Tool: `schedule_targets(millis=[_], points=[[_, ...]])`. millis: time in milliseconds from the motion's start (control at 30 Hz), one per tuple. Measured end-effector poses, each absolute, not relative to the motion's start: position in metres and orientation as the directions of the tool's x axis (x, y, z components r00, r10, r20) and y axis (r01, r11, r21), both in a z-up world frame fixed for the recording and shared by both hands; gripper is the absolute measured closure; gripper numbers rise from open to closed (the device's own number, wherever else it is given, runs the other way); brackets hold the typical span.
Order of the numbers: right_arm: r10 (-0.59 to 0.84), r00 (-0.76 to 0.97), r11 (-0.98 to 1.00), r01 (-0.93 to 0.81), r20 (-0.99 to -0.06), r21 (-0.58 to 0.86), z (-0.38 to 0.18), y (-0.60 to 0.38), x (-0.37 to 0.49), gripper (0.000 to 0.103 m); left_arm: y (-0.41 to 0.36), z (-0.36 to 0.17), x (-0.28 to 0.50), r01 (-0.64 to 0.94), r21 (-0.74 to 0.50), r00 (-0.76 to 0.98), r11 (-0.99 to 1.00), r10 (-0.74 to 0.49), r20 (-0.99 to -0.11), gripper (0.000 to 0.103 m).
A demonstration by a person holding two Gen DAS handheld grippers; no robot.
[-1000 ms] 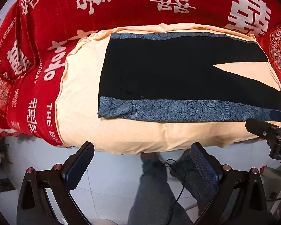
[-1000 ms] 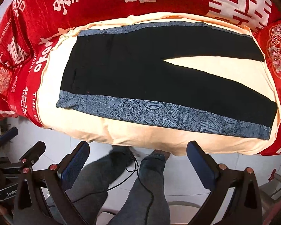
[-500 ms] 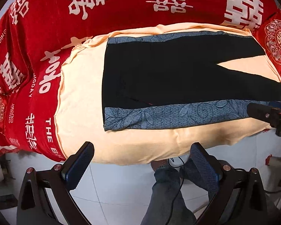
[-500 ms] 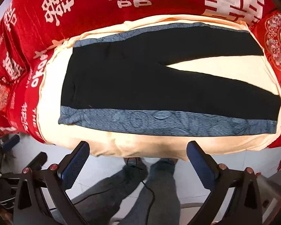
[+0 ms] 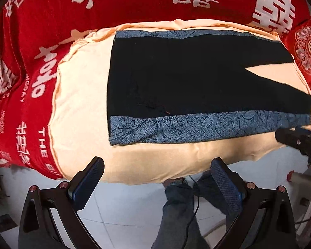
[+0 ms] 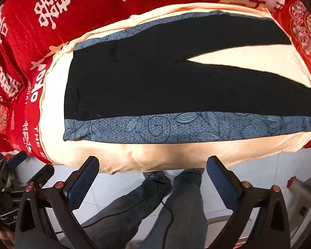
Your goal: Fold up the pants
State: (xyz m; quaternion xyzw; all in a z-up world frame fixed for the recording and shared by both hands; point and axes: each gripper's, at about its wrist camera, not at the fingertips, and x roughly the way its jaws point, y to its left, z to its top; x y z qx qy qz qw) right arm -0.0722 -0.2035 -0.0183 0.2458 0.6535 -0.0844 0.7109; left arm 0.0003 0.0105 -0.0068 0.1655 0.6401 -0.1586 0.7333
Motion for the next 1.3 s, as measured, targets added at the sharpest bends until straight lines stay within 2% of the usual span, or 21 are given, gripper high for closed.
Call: schedule_targets(millis=[133,200,367,400,433,467,500,533,667,867,1033,1133,1267,1300], points=[[0.328,0.164,0.800,0.475,-0.930,0.366,-0.038,-0.209,-0.075,0.000,0.024,-0.035,0.015,0.359,-0.062,0.075,0.931,-0.095,-0.993,0.000],[0.432,0.205,0.723,0.503,-0.878,0.474,-0.057,-0.214,-0.078,0.000,0.032,-0.054,0.022,0.312,-0.109,0.052,0.944,-0.131,-0.990,0.000],[0.596,0.272,0.558,0.536,-0.755,0.634,-0.114,-0.216,-0.085,0.003,0.046,-0.110,0.030,0.222,-0.181,0.012,0.958,-0.188,-0.982,0.000],[0.621,0.277,0.534,0.535,-0.733,0.655,-0.129,-0.215,-0.085,0.009,0.048,-0.120,0.030,0.205,-0.199,0.006,0.958,-0.205,-0.979,0.000],[0.640,0.280,0.516,0.534,-0.715,0.670,-0.141,-0.213,-0.086,0.023,0.051,-0.130,0.030,0.190,-0.221,0.005,0.957,-0.226,-0.974,0.000],[0.669,0.284,0.487,0.530,-0.687,0.694,-0.160,-0.211,-0.085,0.033,0.051,-0.140,0.029,0.181,-0.239,0.001,0.954,-0.243,-0.970,0.000],[0.686,0.286,0.468,0.530,-0.669,0.707,-0.175,-0.209,-0.085,0.047,0.051,-0.147,0.029,0.178,-0.250,-0.002,0.952,-0.254,-0.967,0.000],[0.697,0.289,0.454,0.531,-0.656,0.716,-0.185,-0.208,-0.085,0.051,0.051,-0.154,0.029,0.176,-0.257,-0.002,0.950,-0.261,-0.965,0.000],[0.722,0.346,0.387,0.516,-0.599,0.765,-0.219,-0.208,-0.085,0.051,0.055,-0.171,0.025,0.130,-0.316,-0.007,0.940,-0.317,-0.948,0.000],[0.725,0.444,0.312,0.470,-0.527,0.825,-0.225,-0.209,-0.079,0.051,0.057,-0.180,0.022,0.086,-0.392,-0.023,0.916,-0.392,-0.920,0.000],[0.712,0.542,0.254,0.394,-0.447,0.883,-0.193,-0.220,-0.065,0.051,0.047,-0.171,0.028,0.070,-0.443,-0.002,0.894,-0.444,-0.896,0.000],[0.710,0.566,0.260,0.342,-0.419,0.903,-0.168,-0.228,-0.058,0.051,0.051,-0.164,0.042,0.002,-0.490,0.036,0.872,-0.489,-0.871,0.000],[0.718,0.575,0.252,0.310,-0.392,0.917,-0.156,-0.232,-0.056,0.051,0.065,-0.167,0.061,-0.100,-0.484,0.083,0.869,-0.478,-0.875,0.000],[0.710,0.582,0.255,0.311,-0.395,0.916,-0.157,-0.237,-0.060,0.051,0.067,-0.172,0.062,-0.115,-0.470,0.082,0.875,-0.463,-0.882,0.008]])
